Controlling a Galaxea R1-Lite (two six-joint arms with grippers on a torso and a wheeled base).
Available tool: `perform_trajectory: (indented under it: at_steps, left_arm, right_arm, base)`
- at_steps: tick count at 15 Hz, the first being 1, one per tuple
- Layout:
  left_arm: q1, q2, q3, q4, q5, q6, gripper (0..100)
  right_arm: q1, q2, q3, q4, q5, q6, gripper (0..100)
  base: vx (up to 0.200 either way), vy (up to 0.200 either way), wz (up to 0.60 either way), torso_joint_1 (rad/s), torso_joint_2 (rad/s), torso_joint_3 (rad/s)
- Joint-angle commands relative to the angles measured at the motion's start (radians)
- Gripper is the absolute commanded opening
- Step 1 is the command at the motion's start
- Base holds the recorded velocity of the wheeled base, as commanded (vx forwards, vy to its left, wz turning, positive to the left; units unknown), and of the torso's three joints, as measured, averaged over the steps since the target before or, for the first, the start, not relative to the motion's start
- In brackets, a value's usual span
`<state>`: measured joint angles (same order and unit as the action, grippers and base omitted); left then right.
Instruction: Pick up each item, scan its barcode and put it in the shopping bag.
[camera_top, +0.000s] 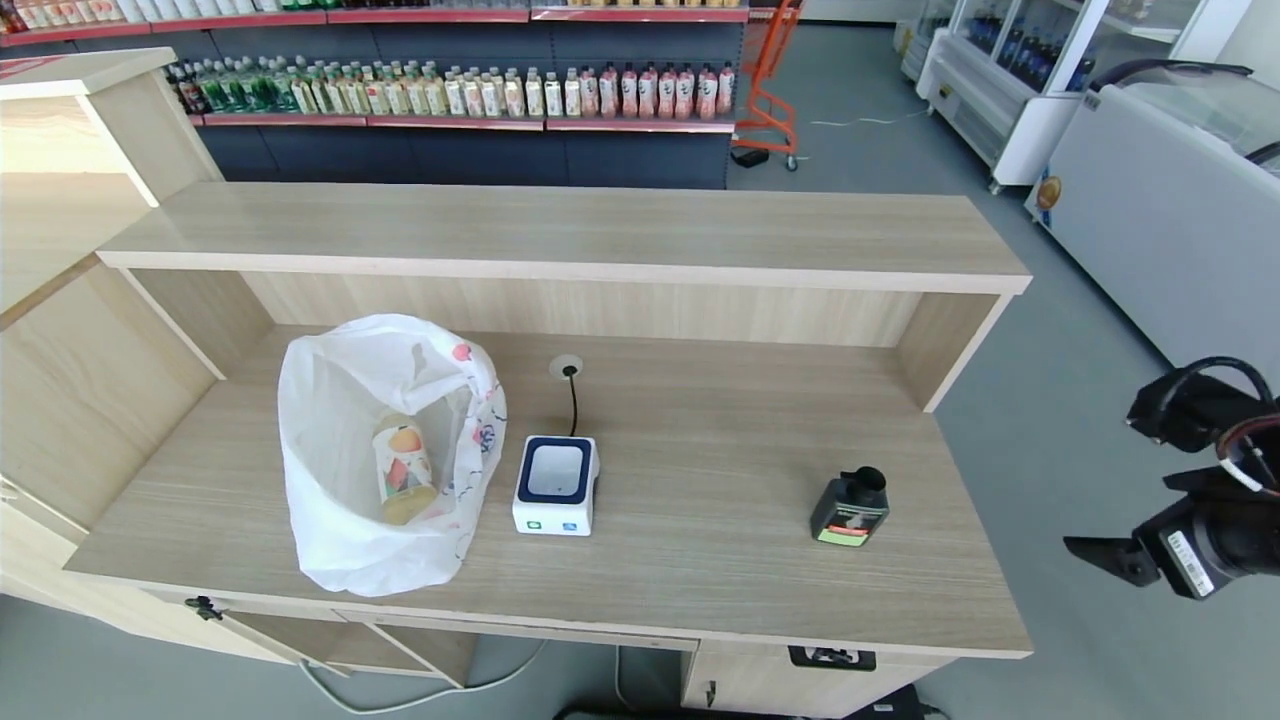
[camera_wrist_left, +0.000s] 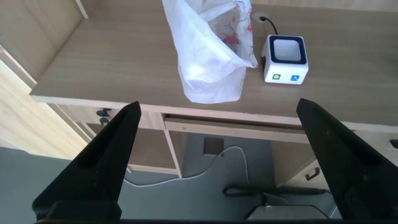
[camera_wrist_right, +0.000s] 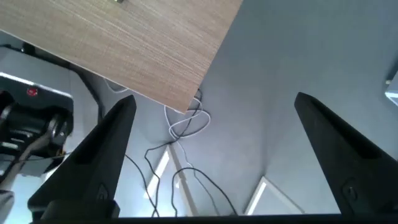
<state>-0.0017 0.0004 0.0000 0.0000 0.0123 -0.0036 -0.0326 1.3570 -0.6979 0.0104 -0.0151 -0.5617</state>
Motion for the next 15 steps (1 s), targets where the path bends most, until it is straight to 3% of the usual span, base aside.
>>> perform_trajectory:
  at_steps: [1,3,5,8,15]
  left_arm:
    - [0.000,0.000,0.000,0.000,0.001,-0.001,100]
    - [0.000,0.000,0.000,0.000,0.001,-0.001,100]
    - [0.000,0.000,0.000,0.000,0.001,0.001,100]
    - [0.000,0.000,0.000,0.000,0.000,-0.001,100]
    - [0.000,0.000,0.000,0.000,0.001,-0.001,100]
  right_arm:
    - [0.008,0.310,-0.068,-0.047,0.069,-0.168,100]
    - [0.020,0.364,-0.071,-0.052,0.147,-0.262,100]
    - [0.049,0.402,-0.077,-0.069,0.161,-0.265,100]
    - [0.085,0.476,-0.101,-0.125,0.276,-0.270,100]
    - [0.114,0.585,-0.121,-0.279,0.331,-0.300,100]
  base:
    - [0.000,0.000,0.00,0.000,0.00,0.000]
    - [0.000,0.000,0.00,0.000,0.00,0.000]
    - [0.000,0.000,0.00,0.000,0.00,0.000]
    - [0.000,0.000,0.00,0.000,0.00,0.000]
    - [0.000,0.000,0.00,0.000,0.00,0.000]
